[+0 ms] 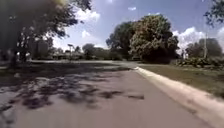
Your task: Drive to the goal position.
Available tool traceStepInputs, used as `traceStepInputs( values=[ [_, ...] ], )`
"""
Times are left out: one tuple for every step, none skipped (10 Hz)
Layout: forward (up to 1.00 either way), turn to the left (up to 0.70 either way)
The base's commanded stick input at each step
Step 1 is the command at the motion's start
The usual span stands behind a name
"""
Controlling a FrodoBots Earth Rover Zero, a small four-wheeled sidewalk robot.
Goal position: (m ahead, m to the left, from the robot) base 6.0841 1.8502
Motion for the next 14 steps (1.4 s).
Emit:
traceStepInputs(
  values=[
    [1.00,-0.32],
    [1.00,-0.24],
    [1.00,-0.19],
    [1.00,-0.12],
    [1.00,0.00],
    [1.00,0.00],
    [1.00,0.00],
    [1.00,0.00],
    [1.00,0.00],
    [1.00,0.00],
    [1.00,0.00],
    [1.00,0.00],
    [1.00,0.00],
    [1.00,0.00]
  ],
)
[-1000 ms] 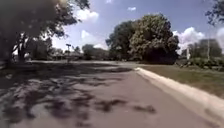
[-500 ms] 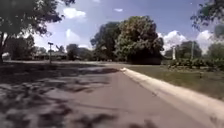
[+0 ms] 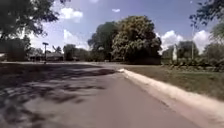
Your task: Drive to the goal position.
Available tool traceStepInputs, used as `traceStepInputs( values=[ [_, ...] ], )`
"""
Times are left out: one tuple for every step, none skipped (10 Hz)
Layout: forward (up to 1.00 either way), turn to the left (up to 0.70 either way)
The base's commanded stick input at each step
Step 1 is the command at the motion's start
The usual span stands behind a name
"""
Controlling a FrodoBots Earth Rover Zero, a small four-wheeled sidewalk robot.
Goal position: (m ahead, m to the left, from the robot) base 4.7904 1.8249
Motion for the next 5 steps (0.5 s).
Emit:
traceStepInputs(
  values=[
    [1.00,0.00],
    [1.00,0.00],
    [1.00,0.00],
    [1.00,0.00],
    [1.00,0.00]
  ],
)
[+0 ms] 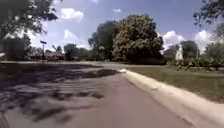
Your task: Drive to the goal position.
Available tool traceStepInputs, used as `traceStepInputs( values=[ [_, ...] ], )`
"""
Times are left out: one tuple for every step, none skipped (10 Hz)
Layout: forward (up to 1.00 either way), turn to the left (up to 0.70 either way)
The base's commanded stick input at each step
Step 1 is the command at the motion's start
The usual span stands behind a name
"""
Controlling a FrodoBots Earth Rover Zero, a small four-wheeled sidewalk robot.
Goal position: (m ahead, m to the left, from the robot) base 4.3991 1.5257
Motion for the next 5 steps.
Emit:
traceStepInputs(
  values=[
    [1.00,0.00],
    [1.00,0.00],
    [1.00,0.00],
    [1.00,0.00],
    [1.00,0.00]
  ],
)
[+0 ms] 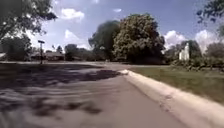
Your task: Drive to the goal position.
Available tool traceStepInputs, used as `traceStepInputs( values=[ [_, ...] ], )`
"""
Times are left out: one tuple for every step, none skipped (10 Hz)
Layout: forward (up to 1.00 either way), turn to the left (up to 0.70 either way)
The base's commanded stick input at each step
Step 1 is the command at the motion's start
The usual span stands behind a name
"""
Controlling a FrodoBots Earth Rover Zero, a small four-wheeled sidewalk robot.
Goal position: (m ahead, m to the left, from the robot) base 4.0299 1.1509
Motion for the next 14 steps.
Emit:
traceStepInputs(
  values=[
    [1.00,0.02],
    [1.00,0.11],
    [1.00,0.22],
    [1.00,0.33],
    [1.00,0.33],
    [1.00,0.22],
    [1.00,0.04],
    [1.00,0.00],
    [1.00,0.00],
    [1.00,0.00],
    [1.00,0.00],
    [1.00,0.00],
    [1.00,0.00],
    [1.00,0.00]
  ],
)
